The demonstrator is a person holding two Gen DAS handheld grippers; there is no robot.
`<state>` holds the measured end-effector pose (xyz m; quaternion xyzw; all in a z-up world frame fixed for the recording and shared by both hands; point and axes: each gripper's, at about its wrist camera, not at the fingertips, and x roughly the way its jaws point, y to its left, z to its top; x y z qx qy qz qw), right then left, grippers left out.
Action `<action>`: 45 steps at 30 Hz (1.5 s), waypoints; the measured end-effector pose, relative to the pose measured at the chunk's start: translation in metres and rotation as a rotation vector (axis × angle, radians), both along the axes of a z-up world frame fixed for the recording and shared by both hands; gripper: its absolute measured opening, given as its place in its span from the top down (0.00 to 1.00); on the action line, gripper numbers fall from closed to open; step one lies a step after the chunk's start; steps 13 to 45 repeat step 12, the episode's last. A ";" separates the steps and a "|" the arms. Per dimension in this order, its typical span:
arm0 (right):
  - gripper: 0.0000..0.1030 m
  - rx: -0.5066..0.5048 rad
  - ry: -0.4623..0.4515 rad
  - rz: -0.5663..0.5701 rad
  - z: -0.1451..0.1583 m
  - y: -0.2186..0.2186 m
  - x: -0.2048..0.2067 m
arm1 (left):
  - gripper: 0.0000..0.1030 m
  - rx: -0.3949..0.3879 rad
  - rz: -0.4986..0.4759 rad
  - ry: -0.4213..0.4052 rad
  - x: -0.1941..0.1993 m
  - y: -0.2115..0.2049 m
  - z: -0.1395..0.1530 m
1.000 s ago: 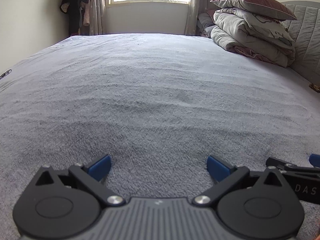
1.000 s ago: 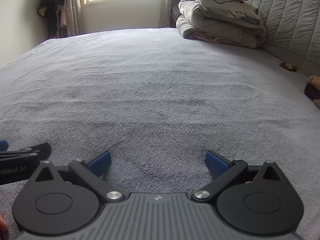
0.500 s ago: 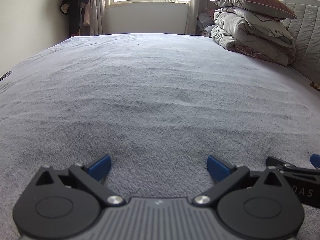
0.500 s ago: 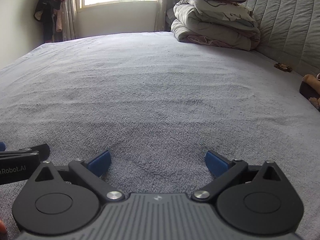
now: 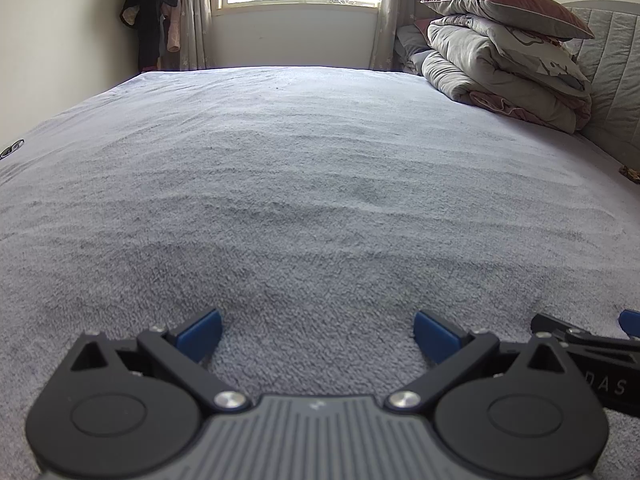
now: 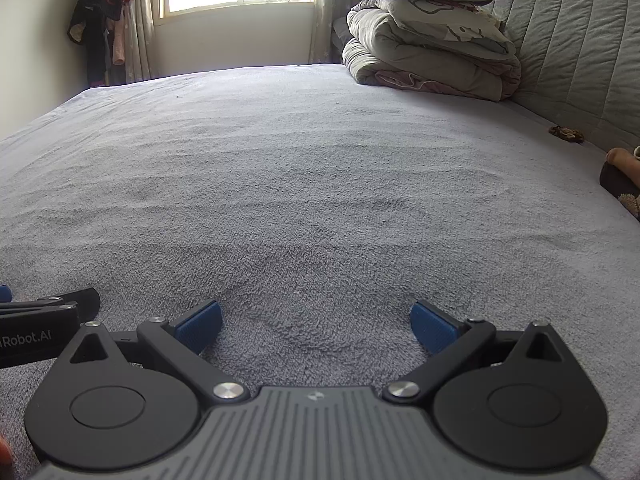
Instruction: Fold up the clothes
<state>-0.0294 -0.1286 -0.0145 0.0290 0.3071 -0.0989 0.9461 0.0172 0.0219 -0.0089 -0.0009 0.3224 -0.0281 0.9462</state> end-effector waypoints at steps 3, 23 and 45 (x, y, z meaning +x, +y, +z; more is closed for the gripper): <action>0.00 0.000 0.000 0.000 0.000 0.000 0.000 | 0.00 -0.001 0.000 -0.001 0.000 0.000 0.000; 0.00 0.000 0.000 0.001 0.000 0.000 0.000 | 0.00 -0.002 0.000 0.000 0.001 0.000 0.000; 0.00 0.000 0.000 0.001 0.000 0.000 0.000 | 0.00 -0.002 0.000 0.000 0.001 0.000 0.000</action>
